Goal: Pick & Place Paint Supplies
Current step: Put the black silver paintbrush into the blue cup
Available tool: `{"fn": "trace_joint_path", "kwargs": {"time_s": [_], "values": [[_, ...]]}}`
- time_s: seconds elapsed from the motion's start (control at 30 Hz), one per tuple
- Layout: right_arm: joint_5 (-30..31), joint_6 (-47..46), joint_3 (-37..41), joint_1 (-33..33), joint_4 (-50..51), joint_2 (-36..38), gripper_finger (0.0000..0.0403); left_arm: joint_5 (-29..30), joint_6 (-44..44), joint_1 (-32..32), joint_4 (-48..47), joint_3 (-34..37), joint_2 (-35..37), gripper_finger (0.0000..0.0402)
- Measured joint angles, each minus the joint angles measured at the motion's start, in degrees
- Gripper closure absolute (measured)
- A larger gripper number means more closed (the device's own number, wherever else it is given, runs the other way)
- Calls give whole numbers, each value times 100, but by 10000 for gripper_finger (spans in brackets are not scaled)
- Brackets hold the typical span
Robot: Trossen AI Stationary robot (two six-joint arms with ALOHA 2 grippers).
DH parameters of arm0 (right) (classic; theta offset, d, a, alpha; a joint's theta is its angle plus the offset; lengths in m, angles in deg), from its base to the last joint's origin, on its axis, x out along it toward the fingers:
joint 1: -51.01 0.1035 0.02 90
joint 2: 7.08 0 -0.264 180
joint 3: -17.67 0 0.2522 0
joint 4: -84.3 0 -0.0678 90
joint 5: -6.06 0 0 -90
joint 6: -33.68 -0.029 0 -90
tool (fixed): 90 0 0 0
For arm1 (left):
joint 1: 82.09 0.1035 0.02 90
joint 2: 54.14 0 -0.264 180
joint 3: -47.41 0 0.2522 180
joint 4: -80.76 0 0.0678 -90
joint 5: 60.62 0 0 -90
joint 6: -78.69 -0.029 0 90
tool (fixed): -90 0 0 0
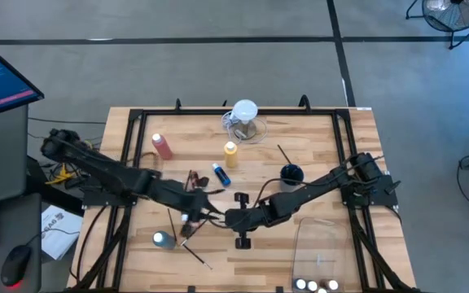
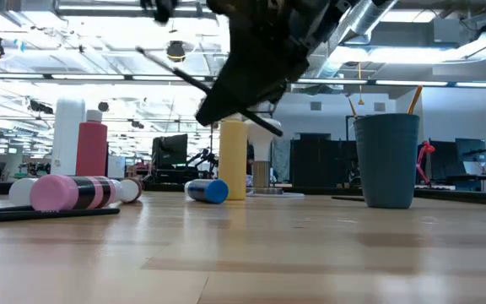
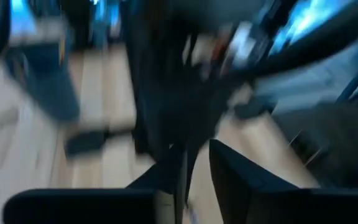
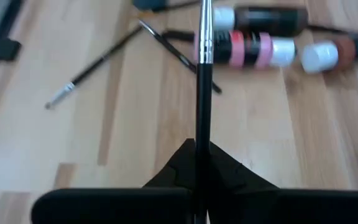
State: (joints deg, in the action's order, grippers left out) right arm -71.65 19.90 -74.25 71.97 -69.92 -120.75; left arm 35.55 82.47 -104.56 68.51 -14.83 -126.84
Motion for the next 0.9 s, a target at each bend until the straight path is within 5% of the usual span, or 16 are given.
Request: {"fn": "trace_joint_path", "kwargs": {"time_s": [0.37, 0.53, 0.8, 0.9], "values": [[262, 789, 134, 226, -1670, 125, 401, 294, -862, -504, 1442, 841, 1343, 300], [84, 975, 1080, 257, -3301, 739, 401, 499, -1116, -611, 2263, 1409, 1646, 292], [-439, 767, 3141, -32, -7562, 1698, 401, 880, -1458, -364, 4569, 1914, 1300, 290], [-261, 769, 3367, -162, -8128, 1794, 401, 847, -1662, -182, 5964, 1907, 765, 290]]}}
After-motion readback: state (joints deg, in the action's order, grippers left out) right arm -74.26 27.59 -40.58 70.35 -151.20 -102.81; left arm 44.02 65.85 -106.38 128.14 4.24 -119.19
